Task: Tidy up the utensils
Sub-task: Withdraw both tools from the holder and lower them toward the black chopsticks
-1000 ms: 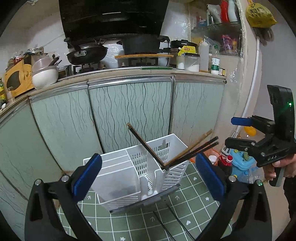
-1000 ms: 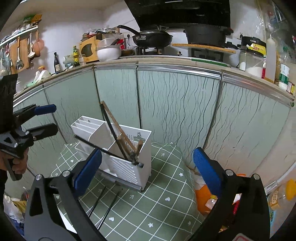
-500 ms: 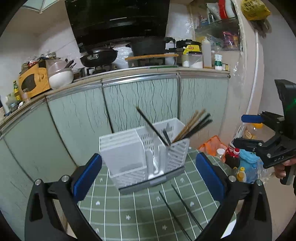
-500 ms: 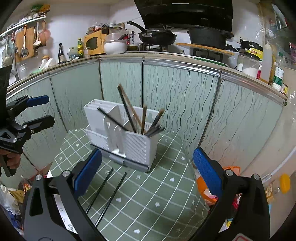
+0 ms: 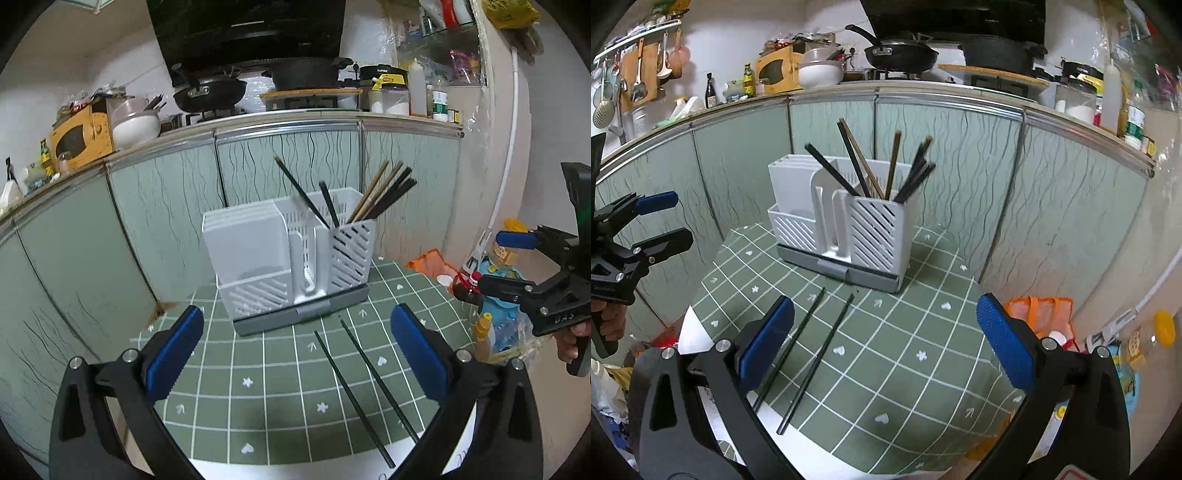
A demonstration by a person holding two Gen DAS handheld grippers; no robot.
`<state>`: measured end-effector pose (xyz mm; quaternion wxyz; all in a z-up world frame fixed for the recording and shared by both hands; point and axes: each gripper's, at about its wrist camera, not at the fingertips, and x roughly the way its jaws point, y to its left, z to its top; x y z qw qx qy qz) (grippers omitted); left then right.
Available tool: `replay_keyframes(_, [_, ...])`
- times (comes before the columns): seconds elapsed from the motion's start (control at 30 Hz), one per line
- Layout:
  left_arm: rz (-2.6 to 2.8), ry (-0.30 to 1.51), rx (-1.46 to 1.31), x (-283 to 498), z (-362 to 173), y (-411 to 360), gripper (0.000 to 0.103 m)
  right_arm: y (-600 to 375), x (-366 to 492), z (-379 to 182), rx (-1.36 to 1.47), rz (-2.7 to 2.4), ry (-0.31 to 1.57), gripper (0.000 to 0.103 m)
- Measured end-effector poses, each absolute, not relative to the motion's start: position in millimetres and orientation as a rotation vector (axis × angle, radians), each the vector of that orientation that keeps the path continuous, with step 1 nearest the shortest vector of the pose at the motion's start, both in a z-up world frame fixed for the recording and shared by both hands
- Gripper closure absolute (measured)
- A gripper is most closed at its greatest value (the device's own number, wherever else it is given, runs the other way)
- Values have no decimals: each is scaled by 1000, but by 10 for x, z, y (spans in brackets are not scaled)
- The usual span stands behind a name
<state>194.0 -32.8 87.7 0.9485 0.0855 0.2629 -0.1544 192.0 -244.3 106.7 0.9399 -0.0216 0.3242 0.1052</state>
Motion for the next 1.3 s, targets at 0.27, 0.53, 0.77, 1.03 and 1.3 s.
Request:
replay_keyframes(0.27, [-281, 563, 142, 1833, 567, -293, 4, -2391, 1765, 845, -48, 186, 661, 8])
replay_keyframes(0.53, [-256, 592, 115, 1761, 259, -227, 4, -2283, 1695, 557, -76, 167, 683, 8])
replay_keyframes(0.77, [-240, 619, 106, 1700, 13, -201, 4, -2217, 1671, 325, -61, 168, 712, 8])
replay_keyframes(1.03, [-229, 641, 117, 1622, -197, -229, 4, -2129, 1632, 164, -52, 173, 729, 8])
replay_keyframes(1.3, [-221, 666, 132, 1548, -409, -245, 4, -2069, 1586, -14, -51, 172, 751, 8])
